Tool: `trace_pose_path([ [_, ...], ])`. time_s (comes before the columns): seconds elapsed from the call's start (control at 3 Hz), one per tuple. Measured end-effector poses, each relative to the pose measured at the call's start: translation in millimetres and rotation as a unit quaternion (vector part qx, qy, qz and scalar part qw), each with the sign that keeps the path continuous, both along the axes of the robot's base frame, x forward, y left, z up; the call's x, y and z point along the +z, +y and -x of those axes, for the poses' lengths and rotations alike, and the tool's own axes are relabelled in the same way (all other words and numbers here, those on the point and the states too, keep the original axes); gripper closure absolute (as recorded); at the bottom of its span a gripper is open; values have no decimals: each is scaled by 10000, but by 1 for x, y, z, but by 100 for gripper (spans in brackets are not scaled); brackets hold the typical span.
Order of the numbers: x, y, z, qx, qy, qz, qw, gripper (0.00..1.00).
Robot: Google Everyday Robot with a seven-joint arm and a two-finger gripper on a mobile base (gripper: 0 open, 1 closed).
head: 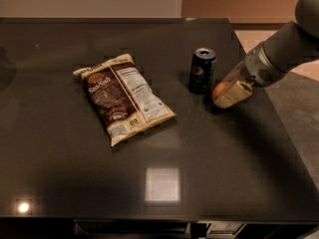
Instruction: Move orange near pepsi can
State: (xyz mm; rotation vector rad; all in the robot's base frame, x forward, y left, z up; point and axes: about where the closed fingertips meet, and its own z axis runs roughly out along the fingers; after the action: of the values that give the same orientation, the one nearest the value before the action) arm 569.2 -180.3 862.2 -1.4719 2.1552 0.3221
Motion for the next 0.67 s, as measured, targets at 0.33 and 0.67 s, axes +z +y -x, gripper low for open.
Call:
trace_pose_path([
  [0.33,-4,1,-10,-41,14,-47,10000,38],
  [0.67,-8,3,-15,-42,30,-77,10000,13],
])
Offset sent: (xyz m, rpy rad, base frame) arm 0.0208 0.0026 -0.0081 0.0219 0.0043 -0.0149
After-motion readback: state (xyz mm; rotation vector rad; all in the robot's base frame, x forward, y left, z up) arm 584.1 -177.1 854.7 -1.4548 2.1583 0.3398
